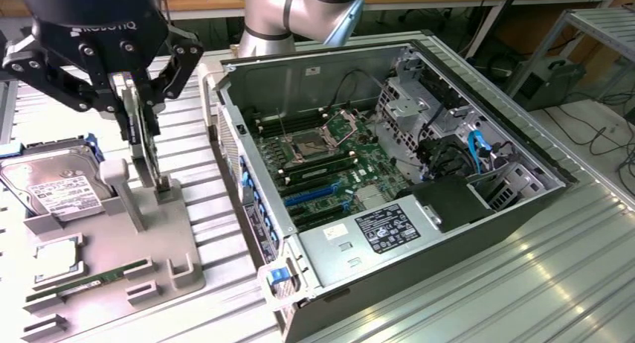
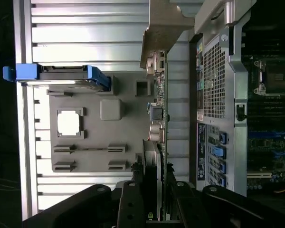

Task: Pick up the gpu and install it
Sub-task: 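Pick up the gpu and move the gpu toward the slot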

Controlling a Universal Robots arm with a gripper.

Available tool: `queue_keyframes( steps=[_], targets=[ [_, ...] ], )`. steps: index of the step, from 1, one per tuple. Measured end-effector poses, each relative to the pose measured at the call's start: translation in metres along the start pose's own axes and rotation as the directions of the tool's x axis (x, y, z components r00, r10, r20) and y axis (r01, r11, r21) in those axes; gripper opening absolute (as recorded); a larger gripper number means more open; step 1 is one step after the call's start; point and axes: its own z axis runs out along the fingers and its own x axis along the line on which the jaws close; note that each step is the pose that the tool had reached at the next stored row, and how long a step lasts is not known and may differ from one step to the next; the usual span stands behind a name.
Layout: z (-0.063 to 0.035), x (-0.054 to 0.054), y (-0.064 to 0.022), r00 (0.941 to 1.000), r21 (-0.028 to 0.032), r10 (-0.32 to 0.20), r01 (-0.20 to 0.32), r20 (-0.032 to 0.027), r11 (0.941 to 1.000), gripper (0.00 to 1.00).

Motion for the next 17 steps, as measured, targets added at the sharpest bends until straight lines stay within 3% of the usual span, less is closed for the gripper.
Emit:
queue_keyframes(
  steps=[1, 2, 5, 9, 17],
  targets=[
    [-0.0119, 0.000, 0.0003, 1.0000, -0.0003, -0.002, 0.002, 0.0021, 1.0000, 0.27],
    [-0.0175, 0.000, 0.0005, 1.0000, -0.0002, -0.002, 0.002, 0.0025, 1.0000, 0.27],
    [-0.0186, 0.000, 0.0005, 1.0000, -0.0003, -0.002, 0.002, 0.0029, 1.0000, 0.27],
    [-0.0184, -0.021, 0.0007, 1.0000, -0.0003, -0.002, 0.002, 0.0028, 1.0000, 0.27],
    [-0.0183, -0.031, 0.0008, 1.0000, -0.0003, -0.002, 0.002, 0.0029, 1.0000, 0.27]
  ],
)
